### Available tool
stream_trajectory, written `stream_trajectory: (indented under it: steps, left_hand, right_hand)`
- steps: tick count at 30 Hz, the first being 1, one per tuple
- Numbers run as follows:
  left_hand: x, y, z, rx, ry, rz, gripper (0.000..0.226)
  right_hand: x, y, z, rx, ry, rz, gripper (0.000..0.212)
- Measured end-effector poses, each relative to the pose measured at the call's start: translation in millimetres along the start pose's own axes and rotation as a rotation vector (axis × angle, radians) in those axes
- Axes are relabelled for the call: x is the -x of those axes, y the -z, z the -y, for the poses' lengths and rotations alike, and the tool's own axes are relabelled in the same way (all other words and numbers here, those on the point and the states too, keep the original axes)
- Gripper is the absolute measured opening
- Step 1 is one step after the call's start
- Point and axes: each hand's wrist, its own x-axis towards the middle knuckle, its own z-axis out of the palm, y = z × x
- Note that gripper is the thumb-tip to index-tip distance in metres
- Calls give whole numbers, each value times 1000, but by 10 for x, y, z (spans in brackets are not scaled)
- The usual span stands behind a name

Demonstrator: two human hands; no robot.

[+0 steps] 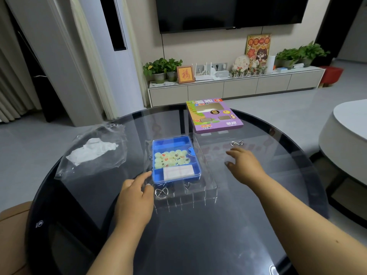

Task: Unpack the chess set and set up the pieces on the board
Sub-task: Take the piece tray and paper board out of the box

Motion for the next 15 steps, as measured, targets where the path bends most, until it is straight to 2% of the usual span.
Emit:
stream_trajectory:
  steps: [3, 5, 7, 11, 15]
  left_hand:
    - [-3, -2, -2, -1, 4, -1, 41]
    - [-6, -6, -5, 7, 5, 0, 41]
    - [-11, -10, -9, 11, 5, 0, 40]
    - [-18, -15, -3, 26, 11, 2, 38]
    - [-16, -17, 15, 19, -3, 15, 39]
  right_hand:
    - [-1, -25, 74, 26, 20, 14, 42]
    - [64, 46, 212, -66, 85, -103, 34]
    - [212, 155, 467, -160, 235, -171, 25]
    - [620, 195, 1044, -221, 596, 1, 22]
    - [788, -103, 1293, 44, 722, 80, 39]
